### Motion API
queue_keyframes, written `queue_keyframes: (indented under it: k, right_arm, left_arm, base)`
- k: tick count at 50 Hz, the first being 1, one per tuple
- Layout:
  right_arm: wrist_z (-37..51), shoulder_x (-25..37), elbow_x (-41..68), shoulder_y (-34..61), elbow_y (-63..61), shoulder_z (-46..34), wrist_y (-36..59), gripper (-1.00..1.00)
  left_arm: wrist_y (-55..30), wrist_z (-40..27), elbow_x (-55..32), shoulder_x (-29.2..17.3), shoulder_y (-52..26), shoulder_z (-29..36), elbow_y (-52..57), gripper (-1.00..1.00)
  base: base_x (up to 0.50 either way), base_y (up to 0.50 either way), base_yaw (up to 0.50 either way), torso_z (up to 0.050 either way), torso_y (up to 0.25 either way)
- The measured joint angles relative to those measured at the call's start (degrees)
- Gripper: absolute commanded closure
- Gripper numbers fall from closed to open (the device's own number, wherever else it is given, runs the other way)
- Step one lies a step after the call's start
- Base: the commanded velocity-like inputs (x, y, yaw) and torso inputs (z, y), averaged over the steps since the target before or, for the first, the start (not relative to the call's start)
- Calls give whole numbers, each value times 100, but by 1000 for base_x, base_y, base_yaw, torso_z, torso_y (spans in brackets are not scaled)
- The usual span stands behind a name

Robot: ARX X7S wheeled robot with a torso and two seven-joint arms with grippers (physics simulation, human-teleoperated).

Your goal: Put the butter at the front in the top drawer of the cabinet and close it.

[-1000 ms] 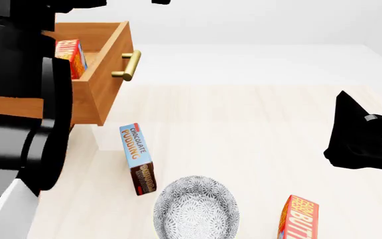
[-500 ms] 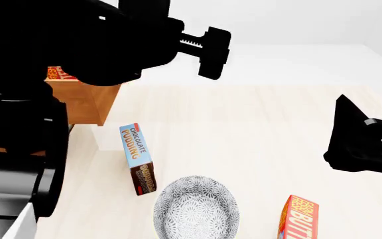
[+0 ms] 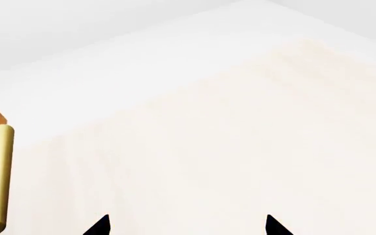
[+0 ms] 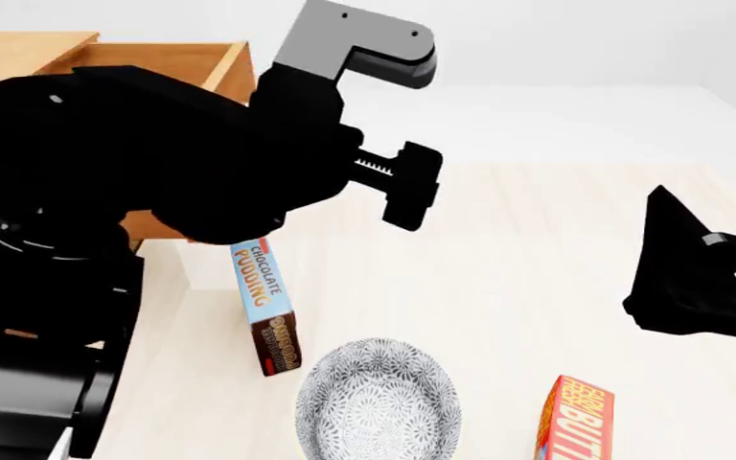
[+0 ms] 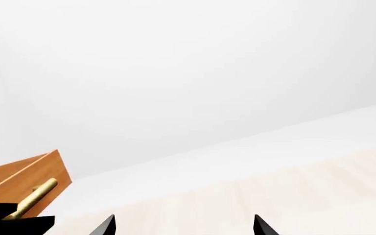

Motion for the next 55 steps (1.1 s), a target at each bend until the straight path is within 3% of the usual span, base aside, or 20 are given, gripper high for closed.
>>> queue_keyframes:
  k: [35,55]
  right_arm:
    - [-47,-1,-91,-110,8,-30,-110,-100]
    - [-61,-2,-251,-253,27,-119,-285,-100]
  left_arm:
    - [886,785,1628,-511,259,896,-603,-100]
    - [1304,738,1930,-774,297,911,-796,-100]
  base:
    - [0,0,0,0,0]
    - [0,0,0,0,0]
